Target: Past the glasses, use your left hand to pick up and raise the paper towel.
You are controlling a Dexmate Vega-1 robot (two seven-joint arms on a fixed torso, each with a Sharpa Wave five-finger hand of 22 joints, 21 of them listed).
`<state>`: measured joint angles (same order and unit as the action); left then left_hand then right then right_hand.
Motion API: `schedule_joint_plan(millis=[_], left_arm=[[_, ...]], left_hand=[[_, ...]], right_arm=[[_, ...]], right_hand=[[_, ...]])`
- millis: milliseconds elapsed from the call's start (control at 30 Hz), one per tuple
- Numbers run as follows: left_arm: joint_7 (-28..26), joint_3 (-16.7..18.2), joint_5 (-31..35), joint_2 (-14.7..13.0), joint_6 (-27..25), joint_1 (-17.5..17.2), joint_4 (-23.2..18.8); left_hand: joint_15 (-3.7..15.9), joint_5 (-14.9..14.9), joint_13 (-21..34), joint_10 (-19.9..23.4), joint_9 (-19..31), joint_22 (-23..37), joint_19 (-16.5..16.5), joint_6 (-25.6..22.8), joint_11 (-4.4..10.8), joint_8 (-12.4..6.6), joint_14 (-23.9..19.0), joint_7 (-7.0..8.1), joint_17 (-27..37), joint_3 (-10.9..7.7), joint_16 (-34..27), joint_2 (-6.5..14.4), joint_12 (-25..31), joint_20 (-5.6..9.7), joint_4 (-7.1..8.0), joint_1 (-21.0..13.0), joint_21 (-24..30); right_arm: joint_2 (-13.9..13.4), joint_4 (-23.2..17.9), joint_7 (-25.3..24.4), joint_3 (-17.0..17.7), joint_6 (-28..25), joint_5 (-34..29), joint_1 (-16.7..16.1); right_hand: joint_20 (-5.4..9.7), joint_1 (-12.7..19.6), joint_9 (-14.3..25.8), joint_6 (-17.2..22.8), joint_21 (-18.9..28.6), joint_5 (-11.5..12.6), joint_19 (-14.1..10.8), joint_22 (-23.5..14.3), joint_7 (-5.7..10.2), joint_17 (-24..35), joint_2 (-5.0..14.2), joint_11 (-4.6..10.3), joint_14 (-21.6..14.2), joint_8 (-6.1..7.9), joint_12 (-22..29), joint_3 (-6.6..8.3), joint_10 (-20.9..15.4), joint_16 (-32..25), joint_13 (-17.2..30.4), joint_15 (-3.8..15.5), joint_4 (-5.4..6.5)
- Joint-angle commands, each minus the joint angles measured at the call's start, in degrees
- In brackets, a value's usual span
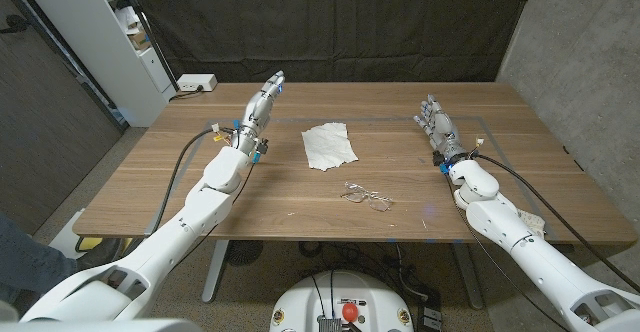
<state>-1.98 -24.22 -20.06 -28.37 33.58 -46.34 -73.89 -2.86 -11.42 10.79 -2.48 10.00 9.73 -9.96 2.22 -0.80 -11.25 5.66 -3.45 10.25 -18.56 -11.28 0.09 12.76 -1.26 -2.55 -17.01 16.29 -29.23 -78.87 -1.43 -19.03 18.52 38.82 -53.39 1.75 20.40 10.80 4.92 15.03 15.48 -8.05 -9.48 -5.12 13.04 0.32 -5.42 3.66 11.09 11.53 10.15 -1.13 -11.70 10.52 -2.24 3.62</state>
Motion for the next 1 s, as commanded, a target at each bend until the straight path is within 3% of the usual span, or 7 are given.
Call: schedule_joint_plan(millis=[33,700,1000], left_arm=[[-3.7,-0.4,5.1,-0.9,-0.7,0.4,-0.9],[-9.6,-1.1,13.7,-2.7,-2.2,0.1,-3.8],[-13.0,-1.6,19.4,-2.7,0.8,0.4,-3.0]], left_hand=[[0.2,-0.4,0.2,0.1,0.3,0.3,-0.3,-0.7,0.22,-0.31,-0.3,-0.14,0.1,-0.28,-0.3,0.0,0.3,-0.28,-0.38,-1.0,-0.1],[0.58,-0.5,0.3,0.5,0.3,0.3,-0.1,-1.1,0.74,-0.26,-0.5,0.15,0.1,-0.64,-0.2,0.5,0.3,-0.18,-1.0,-1.9,-0.5],[1.02,-0.6,0.3,1.7,0.3,0.3,0.6,-2.1,1.22,-0.49,-1.6,0.46,0.1,-0.9,-0.3,0.8,0.6,-0.09,-1.55,-2.7,-0.8]], right_arm=[[0.6,1.5,0.8,0.0,0.6,0.3,0.9],[0.7,2.5,1.7,0.1,0.9,0.7,1.4],[0.4,2.0,1.7,0.2,1.0,0.8,0.7]], right_hand=[[-0.07,0.4,0.1,0.5,-0.1,0.3,-0.7,-0.1,0.09,0.0,0.51,0.0,-0.1,0.49,0.2,0.09,-0.4,-0.3,0.3,0.18,-0.35],[-0.06,0.4,0.1,1.2,-0.4,0.3,-1.7,-0.1,0.06,-0.1,0.6,-0.05,-1.0,0.65,0.5,-0.06,-1.4,-0.5,0.3,0.07,-0.45],[-0.09,0.3,0.1,1.4,-0.6,0.2,-2.0,-0.1,0.19,-0.1,0.63,-0.11,-1.2,0.63,0.5,-0.15,-1.6,-0.6,0.3,0.04,-0.47]])
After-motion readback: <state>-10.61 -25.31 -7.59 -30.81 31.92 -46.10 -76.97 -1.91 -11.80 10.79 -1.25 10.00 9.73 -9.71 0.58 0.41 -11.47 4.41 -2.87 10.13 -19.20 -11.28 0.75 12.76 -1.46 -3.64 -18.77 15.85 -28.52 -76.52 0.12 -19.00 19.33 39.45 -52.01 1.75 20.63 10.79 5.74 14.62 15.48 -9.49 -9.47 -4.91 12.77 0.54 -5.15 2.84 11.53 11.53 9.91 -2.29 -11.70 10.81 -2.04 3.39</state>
